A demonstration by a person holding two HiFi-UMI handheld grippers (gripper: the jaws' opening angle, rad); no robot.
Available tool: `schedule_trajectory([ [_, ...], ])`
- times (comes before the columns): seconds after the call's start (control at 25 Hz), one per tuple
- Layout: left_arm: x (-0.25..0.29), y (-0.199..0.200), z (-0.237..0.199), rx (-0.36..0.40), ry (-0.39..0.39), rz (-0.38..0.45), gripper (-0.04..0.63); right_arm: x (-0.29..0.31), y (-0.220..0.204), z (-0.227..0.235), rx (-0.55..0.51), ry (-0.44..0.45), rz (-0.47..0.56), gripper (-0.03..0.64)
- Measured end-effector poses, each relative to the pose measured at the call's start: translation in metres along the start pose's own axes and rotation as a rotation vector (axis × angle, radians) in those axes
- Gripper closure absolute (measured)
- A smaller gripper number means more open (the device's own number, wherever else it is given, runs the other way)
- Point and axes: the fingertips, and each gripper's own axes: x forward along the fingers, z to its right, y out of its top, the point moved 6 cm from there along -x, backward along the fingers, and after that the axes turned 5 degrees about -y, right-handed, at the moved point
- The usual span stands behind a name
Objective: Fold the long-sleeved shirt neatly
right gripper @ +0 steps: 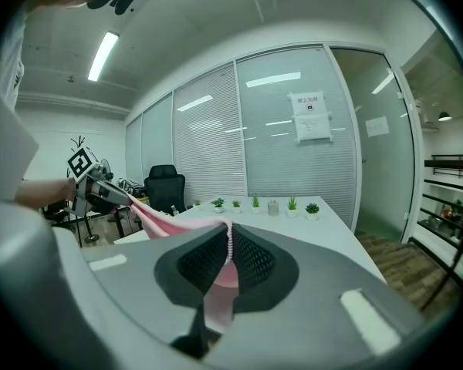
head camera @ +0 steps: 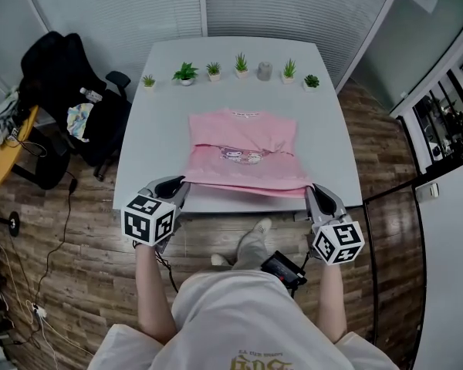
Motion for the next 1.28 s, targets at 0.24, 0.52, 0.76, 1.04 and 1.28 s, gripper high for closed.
schedule_trajectory([
  [0.24,-0.003,-0.003,0.005,-0.001,-0.013,0.000,0.551,-0.009,0.000,-0.002,0.007,-0.004,0.000,0.592],
  [0.52,0.001,-0.007,-0.005,-0.003,-0.005,-0.033,0.551,0.004,-0.001,-0.006,0.027,0.001,-0.011,0.592],
  [0.76,0.020,0.003,-0.023,-0.015,0.003,-0.041,0.551,0.030,0.003,0.003,0.034,0.009,-0.015,0.592],
  [1.04,0.053,0.026,-0.051,-0.039,-0.010,-0.061,0.551,0.070,0.012,0.023,0.049,-0.001,-0.024,0.592],
  [1.28,0.088,0.047,-0.076,-0.019,-0.008,-0.093,0.552,0.112,0.019,0.041,0.058,-0.003,-0.046,0.592],
])
